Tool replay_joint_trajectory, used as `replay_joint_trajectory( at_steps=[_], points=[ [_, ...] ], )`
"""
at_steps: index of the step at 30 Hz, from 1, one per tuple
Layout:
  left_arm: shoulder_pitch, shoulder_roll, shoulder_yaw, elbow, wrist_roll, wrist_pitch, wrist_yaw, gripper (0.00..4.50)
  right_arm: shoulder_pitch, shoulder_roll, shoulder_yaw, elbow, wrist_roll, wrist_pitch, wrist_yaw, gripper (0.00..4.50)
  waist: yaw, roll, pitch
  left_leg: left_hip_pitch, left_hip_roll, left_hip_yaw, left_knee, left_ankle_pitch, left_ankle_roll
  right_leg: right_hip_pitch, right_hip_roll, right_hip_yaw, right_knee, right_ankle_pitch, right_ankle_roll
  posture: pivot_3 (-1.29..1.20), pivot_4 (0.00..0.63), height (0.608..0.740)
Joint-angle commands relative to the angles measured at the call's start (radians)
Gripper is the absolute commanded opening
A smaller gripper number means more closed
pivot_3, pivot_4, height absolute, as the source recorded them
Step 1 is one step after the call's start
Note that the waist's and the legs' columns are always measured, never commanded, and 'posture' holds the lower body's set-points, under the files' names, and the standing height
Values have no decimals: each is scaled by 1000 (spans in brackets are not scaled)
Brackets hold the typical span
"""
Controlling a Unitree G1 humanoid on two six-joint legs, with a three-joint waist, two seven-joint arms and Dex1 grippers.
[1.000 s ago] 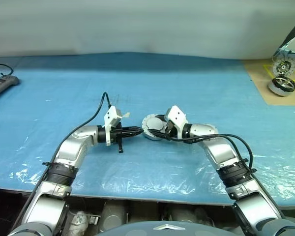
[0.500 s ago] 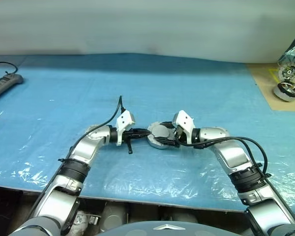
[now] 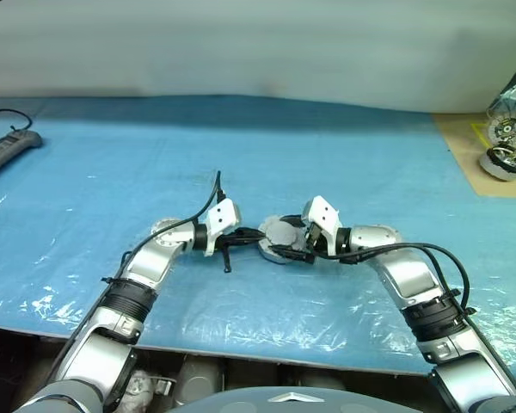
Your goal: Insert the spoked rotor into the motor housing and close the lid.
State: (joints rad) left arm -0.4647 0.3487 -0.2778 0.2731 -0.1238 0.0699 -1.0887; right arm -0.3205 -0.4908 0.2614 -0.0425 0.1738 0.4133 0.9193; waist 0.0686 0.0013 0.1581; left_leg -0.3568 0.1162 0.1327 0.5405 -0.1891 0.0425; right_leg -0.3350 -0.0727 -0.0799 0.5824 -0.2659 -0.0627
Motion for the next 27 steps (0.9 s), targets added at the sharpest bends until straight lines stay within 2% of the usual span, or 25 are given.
replay_joint_trajectory(
  at_steps=[1,7,14,20,27],
  points=[
    [19,8,-41,-97,2,77,-13,0,60,-5,33,52,-20,63,-14,4487,0,0,0,-1,0,0,0,0,0,-1,0,0,0,0,0,0,150,740],
    [8,24,-41,-212,-23,194,-2,0,31,-26,-35,5,40,75,15,4487,1,1,2,-5,0,0,0,0,0,-5,0,0,0,0,0,0,150,740],
    [-11,16,-48,-215,-20,220,7,0,24,-45,-71,-12,43,-17,27,4487,0,4,4,-23,0,1,5,2,4,-22,0,0,6,0,0,0,150,740],
    [-12,17,-53,-210,-18,217,1,0,30,-35,-107,-7,70,-39,12,4487,0,4,4,-25,0,1,8,2,5,-24,0,0,7,1,0,0,150,740],
    [-11,29,-52,-266,-27,264,2,0,53,-57,-212,-191,253,117,36,4487,0,7,7,-30,0,1,9,2,6,-29,0,0,8,1,-1,0,150,740]
  ],
)
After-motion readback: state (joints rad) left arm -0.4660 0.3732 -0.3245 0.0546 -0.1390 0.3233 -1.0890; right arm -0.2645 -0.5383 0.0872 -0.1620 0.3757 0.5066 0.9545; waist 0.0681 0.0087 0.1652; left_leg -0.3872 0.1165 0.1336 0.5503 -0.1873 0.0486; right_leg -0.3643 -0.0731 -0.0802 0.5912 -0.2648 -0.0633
